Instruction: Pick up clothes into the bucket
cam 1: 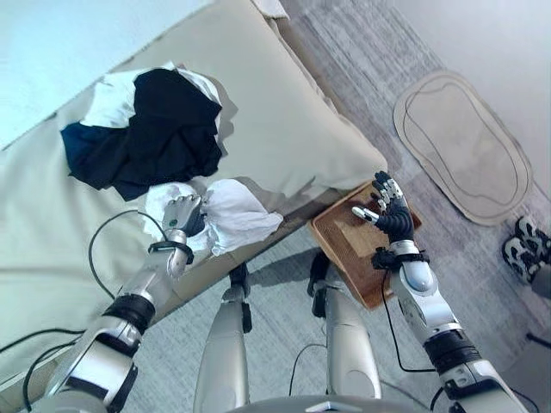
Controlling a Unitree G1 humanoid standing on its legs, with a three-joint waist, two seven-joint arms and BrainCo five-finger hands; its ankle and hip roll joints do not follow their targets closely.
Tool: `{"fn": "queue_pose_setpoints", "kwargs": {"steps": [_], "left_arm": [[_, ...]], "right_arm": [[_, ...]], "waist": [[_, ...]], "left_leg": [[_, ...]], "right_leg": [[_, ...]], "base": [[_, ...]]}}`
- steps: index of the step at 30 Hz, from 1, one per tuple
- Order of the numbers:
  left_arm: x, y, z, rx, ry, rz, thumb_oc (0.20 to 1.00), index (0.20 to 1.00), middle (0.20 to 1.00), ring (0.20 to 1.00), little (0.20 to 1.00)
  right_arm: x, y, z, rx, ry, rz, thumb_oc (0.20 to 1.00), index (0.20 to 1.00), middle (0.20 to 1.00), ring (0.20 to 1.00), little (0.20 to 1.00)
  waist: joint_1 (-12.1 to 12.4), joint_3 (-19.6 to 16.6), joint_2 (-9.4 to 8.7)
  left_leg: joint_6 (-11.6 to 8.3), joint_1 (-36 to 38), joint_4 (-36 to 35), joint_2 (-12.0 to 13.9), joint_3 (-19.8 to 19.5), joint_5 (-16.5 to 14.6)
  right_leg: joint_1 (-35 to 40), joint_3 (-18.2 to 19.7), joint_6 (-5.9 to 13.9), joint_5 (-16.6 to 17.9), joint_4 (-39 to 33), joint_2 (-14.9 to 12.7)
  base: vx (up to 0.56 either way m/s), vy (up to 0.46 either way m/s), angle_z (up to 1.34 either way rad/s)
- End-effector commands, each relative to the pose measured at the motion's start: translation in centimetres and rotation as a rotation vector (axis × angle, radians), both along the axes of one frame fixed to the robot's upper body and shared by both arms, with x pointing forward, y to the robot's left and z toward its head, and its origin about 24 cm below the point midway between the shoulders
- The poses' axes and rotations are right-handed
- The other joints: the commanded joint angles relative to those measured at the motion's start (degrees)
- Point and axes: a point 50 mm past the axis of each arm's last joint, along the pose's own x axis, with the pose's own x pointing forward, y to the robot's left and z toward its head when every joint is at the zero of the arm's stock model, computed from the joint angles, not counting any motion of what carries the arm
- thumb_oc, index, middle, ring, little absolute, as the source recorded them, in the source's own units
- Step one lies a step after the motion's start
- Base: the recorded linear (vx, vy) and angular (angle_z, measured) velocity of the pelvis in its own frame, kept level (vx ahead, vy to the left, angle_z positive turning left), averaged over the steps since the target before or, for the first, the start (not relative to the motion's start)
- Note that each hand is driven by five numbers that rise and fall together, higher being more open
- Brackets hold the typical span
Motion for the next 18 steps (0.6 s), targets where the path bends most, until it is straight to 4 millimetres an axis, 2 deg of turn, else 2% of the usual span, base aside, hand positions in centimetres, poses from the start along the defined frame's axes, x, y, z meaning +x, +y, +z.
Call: {"fn": "queue_pose_setpoints", "kwargs": {"steps": [1, 2, 4, 5, 7, 8, 10, 11, 12, 16, 18], "left_arm": [[0.1, -0.5, 4.6, -0.159, -0.189, -0.093, 0.200, 0.200, 0.200, 0.200, 0.200], [0.1, -0.5, 4.6, -0.159, -0.188, -0.092, 0.200, 0.200, 0.200, 0.200, 0.200], [-0.8, -0.9, 5.9, -0.247, -0.241, -0.152, 0.200, 0.200, 0.200, 0.200, 0.200], [-0.9, -0.9, 6.0, -0.247, -0.241, -0.151, 0.200, 0.200, 0.200, 0.200, 0.200], [-1.5, -2.0, 7.2, -0.368, -0.267, -0.243, 0.200, 0.200, 0.200, 0.200, 0.200], [-1.5, -2.0, 7.3, -0.369, -0.267, -0.242, 0.200, 0.200, 0.200, 0.200, 0.200], [-2.0, -3.0, 8.6, -0.467, -0.282, -0.331, 0.200, 0.200, 0.200, 0.200, 0.200], [-2.0, -3.0, 8.6, -0.468, -0.280, -0.330, 0.200, 0.200, 0.200, 0.200, 0.200], [-2.3, -3.5, 9.2, -0.530, -0.279, -0.378, 0.200, 0.200, 0.200, 0.200, 0.200], [-2.8, -3.8, 9.9, -0.618, -0.268, -0.437, 0.200, 0.200, 0.200, 0.200, 0.200], [-3.1, -4.1, 10.5, -0.658, -0.261, -0.476, 0.200, 0.200, 0.200, 0.200, 0.200]], "right_arm": [[-0.5, -1.6, 0.9, -0.071, -0.048, -0.050, 1.000, 1.000, 1.000, 1.000, 1.000], [-0.5, -1.5, 0.9, -0.071, -0.048, -0.049, 1.000, 1.000, 1.000, 1.000, 1.000], [-0.3, -1.6, 0.9, -0.217, -0.040, -0.032, 1.000, 1.000, 1.000, 1.000, 1.000], [-0.3, -1.5, 0.9, -0.218, -0.040, -0.032, 1.000, 1.000, 1.000, 1.000, 1.000], [0.4, -0.9, 1.4, -0.404, -0.048, 0.042, 1.000, 1.000, 1.000, 1.000, 1.000], [0.4, -0.8, 1.4, -0.405, -0.049, 0.042, 1.000, 1.000, 1.000, 1.000, 1.000], [0.8, 0.7, 2.6, -0.417, -0.097, 0.158, 1.000, 1.000, 1.000, 1.000, 1.000], [0.8, 0.7, 2.6, -0.416, -0.096, 0.160, 1.000, 1.000, 1.000, 1.000, 1.000], [0.7, 2.1, 3.5, -0.448, -0.132, 0.258, 1.000, 1.000, 1.000, 1.000, 1.000], [0.3, 3.7, 3.9, -0.510, -0.150, 0.399, 1.000, 1.000, 1.000, 1.000, 1.000], [0.0, 5.0, 3.9, -0.675, -0.173, 0.471, 1.000, 1.000, 1.000, 1.000, 1.000]], "waist": [[0.41, -2.70, 1.27], [0.19, -2.64, 1.18], [1.15, -3.95, 1.32], [1.01, -3.87, 1.27], [1.78, -4.91, 1.15], [1.66, -4.82, 1.11], [2.08, -6.03, 0.96], [2.05, -5.93, 0.97], [2.37, -6.77, 1.00], [2.75, -7.81, 0.97], [3.29, -9.29, 1.13]], "left_leg": [[-2.23, 4.82, -0.31, 1.68, -2.09, -2.21], [-2.17, 4.93, -0.72, 1.52, -2.16, -1.67], [-2.68, 8.93, -3.24, 2.34, -2.23, -1.36], [-2.63, 8.94, -3.46, 2.23, -2.26, -0.95], [-3.01, 12.39, -5.28, 2.87, -2.13, -0.83], [-2.97, 12.37, -5.45, 2.77, -2.16, -0.45], [-3.18, 14.85, -6.77, 3.00, -1.82, -0.19], [-3.19, 15.12, -6.94, 3.03, -1.80, -0.15], [-3.33, 16.67, -7.75, 3.22, -1.62, 0.09], [-3.51, 19.59, -9.10, 3.48, -1.25, 0.17], [-3.51, 21.64, -9.72, 3.81, -1.04, -0.02]], "right_leg": [[10.97, 3.82, 5.88, 9.37, -14.42, -2.23], [11.14, 3.70, 5.88, 9.78, -14.78, -2.35], [15.20, 2.74, 5.98, 9.59, -16.69, -1.79], [15.25, 2.69, 5.96, 9.92, -16.91, -1.87], [18.64, 1.94, 5.91, 9.67, -18.62, -1.16], [18.64, 1.91, 5.89, 9.97, -18.79, -1.24], [20.86, 1.42, 5.78, 9.86, -19.93, -0.71], [21.10, 1.41, 5.77, 9.89, -20.04, -0.68], [22.34, 1.13, 5.71, 9.63, -20.43, -0.28], [24.94, 0.88, 5.52, 9.15, -21.10, 0.29], [26.89, 0.58, 5.46, 8.69, -21.48, 0.65]], "base": [[0.09, -0.062, 0.06], [0.13, -0.081, 0.02], [0.09, -0.064, 0.06], [0.06, -0.046, 0.10], [0.07, -0.050, 0.15], [0.07, -0.051, 0.09], [0.06, -0.038, -0.01], [0.07, -0.038, 0.02], [0.05, -0.023, 0.01], [0.07, -0.031, -0.03], [0.09, -0.027, 0.02]]}}
